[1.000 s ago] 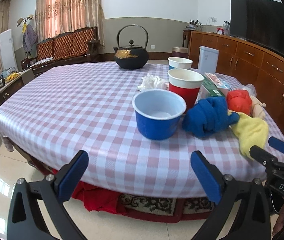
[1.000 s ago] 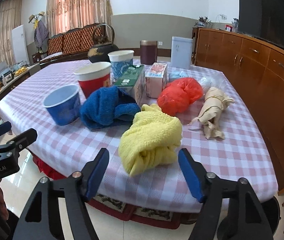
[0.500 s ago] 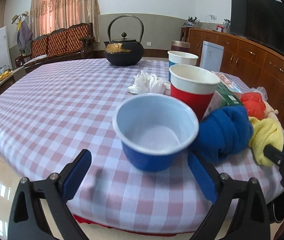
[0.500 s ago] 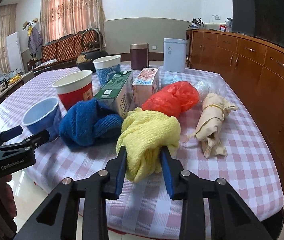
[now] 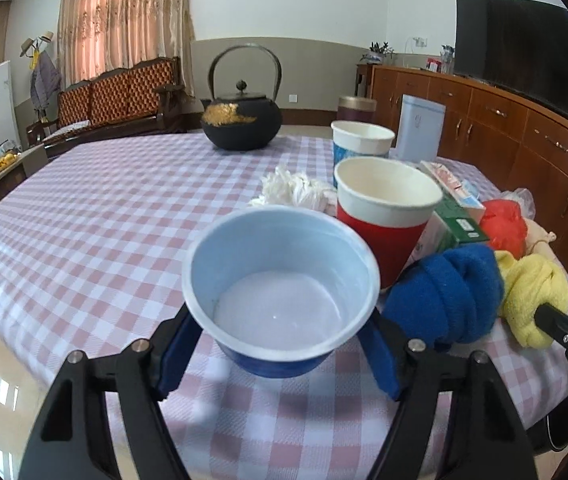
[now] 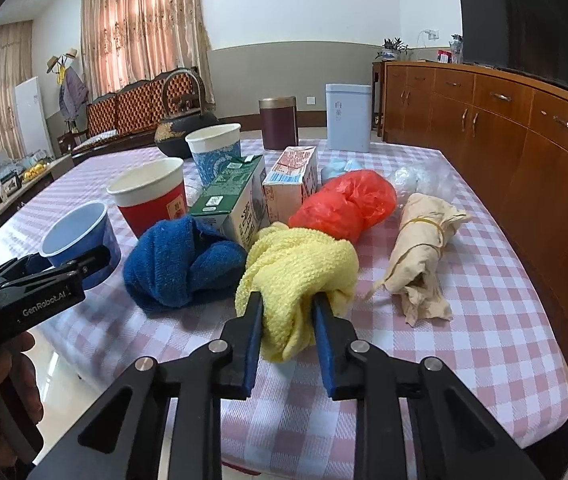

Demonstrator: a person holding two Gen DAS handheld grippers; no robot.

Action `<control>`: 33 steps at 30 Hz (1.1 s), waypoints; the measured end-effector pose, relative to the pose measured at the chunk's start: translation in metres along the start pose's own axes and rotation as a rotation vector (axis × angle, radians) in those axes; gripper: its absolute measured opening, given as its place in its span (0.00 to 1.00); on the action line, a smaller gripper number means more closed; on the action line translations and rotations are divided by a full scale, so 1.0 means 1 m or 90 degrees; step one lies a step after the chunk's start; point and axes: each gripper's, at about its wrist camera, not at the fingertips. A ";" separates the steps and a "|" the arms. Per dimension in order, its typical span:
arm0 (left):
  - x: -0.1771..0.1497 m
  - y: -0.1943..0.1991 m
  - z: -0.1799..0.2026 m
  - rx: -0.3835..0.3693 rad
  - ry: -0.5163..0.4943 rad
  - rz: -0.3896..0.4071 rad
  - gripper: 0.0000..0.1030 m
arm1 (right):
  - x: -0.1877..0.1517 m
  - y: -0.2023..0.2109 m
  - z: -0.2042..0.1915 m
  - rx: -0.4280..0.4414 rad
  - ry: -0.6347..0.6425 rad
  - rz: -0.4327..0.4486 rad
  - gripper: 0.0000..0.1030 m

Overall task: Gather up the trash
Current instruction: 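Close the left tool around the blue cup's rim and lift it, then carry the yellow cloth and blue cup over the black bin with both tools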

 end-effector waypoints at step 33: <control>-0.033 0.108 0.149 -0.191 -0.143 0.011 0.73 | -0.058 0.179 0.122 -0.170 -0.099 0.088 0.09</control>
Point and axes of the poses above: each gripper's, at about its wrist camera, not at the fingertips, and y roughly against the way its jaws point, z to its right, x to its top, and after that the axes turned 8 degrees about y, right-handed
